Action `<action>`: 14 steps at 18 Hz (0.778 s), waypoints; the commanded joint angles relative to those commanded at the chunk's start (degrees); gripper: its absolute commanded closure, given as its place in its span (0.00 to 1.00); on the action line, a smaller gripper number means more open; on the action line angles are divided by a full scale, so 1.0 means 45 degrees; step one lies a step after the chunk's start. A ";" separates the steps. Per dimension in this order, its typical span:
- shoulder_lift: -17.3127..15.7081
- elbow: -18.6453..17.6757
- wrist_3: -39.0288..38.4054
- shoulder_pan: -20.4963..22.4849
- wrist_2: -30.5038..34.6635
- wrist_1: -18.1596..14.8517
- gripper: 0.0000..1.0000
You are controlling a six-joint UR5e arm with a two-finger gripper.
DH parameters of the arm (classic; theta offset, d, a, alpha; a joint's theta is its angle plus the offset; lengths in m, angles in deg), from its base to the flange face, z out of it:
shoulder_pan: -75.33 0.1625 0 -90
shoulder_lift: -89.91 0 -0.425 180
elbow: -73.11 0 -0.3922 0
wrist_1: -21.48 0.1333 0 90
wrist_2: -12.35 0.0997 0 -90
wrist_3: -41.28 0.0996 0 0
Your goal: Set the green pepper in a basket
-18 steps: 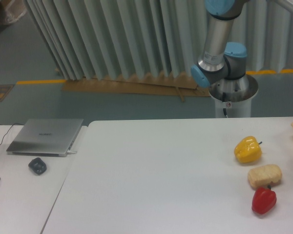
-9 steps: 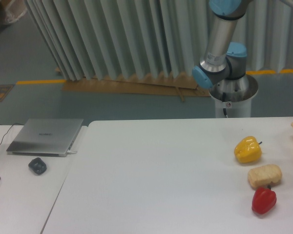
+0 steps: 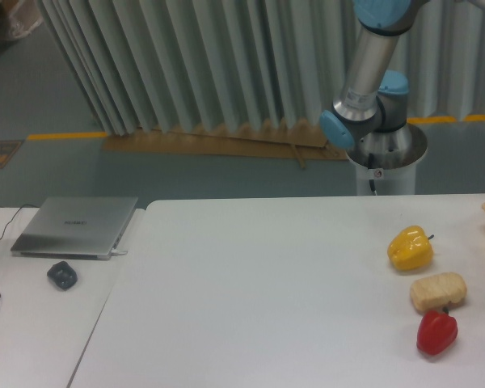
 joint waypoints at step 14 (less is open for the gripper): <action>0.0099 -0.0176 -0.1719 -0.0292 -0.0078 0.0762 0.00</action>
